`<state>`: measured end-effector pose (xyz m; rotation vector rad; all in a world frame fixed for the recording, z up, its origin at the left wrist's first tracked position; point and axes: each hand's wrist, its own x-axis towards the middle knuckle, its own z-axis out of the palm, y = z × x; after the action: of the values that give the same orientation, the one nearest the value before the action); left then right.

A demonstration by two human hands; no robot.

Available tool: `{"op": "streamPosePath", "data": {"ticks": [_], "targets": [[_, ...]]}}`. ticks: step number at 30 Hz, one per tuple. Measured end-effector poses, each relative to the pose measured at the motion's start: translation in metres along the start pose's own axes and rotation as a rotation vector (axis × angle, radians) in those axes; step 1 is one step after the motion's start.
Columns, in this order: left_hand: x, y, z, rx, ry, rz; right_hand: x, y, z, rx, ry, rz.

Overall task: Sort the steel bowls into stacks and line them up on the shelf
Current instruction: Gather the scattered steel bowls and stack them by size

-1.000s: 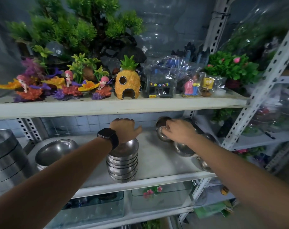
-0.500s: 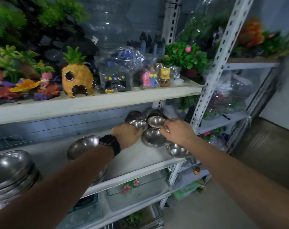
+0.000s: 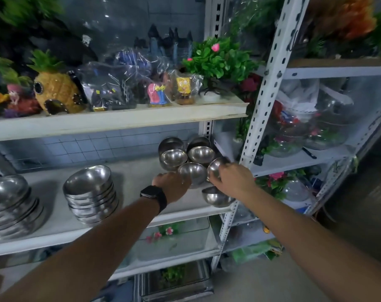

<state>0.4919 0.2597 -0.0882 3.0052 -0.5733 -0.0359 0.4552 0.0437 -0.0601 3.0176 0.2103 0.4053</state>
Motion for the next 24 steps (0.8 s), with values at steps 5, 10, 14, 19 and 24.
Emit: {"op": "streamPosePath", "data": {"ticks": [5, 10, 14, 19, 24], "targets": [[-0.002, 0.0, 0.007, -0.033, 0.016, -0.04, -0.005, 0.002, 0.004, -0.029, -0.039, 0.048], [0.011, -0.012, 0.018, -0.038, -0.018, -0.027, -0.016, 0.012, 0.013, 0.036, -0.083, 0.183], [0.025, -0.022, 0.032, -0.099, -0.07, -0.036, -0.026, 0.02, 0.016, 0.088, -0.181, 0.369], [0.036, -0.03, 0.037, -0.13, -0.063, -0.043, -0.033, 0.013, 0.025, 0.193, -0.238, 0.54], [0.042, -0.032, 0.038, -0.248, -0.065, -0.144, -0.03, 0.009, 0.038, 0.245, -0.254, 0.587]]}}
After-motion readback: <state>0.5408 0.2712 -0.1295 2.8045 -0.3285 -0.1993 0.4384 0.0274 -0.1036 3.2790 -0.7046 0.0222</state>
